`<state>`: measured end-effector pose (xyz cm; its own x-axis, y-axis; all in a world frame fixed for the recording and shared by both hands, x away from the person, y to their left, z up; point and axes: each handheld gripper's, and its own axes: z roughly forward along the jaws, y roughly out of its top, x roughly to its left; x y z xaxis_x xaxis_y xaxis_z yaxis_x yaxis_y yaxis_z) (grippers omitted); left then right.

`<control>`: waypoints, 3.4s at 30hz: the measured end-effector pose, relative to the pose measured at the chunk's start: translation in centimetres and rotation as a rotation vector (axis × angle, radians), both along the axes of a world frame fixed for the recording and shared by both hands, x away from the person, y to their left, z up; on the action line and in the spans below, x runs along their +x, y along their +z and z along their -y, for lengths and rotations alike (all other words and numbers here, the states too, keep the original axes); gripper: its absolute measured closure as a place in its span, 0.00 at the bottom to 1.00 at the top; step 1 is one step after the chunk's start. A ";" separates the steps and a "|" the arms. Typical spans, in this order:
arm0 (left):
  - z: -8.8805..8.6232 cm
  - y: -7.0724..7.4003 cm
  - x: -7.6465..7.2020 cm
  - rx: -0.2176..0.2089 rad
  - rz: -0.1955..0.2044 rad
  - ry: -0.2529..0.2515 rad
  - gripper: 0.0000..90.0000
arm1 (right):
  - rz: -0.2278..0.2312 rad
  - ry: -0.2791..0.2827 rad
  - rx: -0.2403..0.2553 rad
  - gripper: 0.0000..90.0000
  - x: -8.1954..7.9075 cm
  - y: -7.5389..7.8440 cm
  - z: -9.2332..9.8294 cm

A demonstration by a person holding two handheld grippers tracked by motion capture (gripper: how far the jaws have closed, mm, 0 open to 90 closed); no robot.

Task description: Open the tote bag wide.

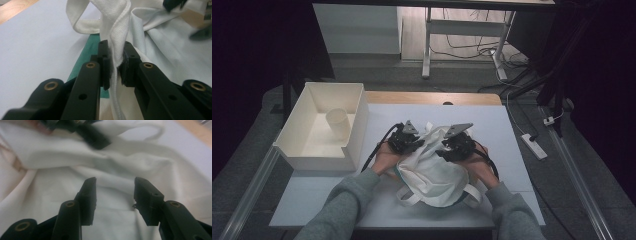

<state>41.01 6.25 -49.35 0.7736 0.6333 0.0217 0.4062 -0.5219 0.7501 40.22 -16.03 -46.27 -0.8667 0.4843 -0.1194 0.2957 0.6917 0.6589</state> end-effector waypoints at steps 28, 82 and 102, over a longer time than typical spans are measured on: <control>-0.5 -0.2 0.2 0.015 -0.001 0.012 0.88 | -0.138 -0.027 -0.230 1.00 -1.2 -2.9 -0.6; 2.4 1.6 -2.4 0.177 -0.105 -0.122 0.98 | -0.187 -0.054 -0.106 1.00 -1.8 -4.6 1.6; 1.2 -0.5 -1.1 0.281 -0.042 -0.014 0.98 | -0.166 -0.036 -0.159 1.00 -2.8 -4.3 1.6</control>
<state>39.96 5.02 -49.80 0.7863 0.5960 0.1632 0.4247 -0.7130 0.5579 37.46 -17.58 -50.58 -0.8632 0.5019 -0.0536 0.4176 0.7698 0.4827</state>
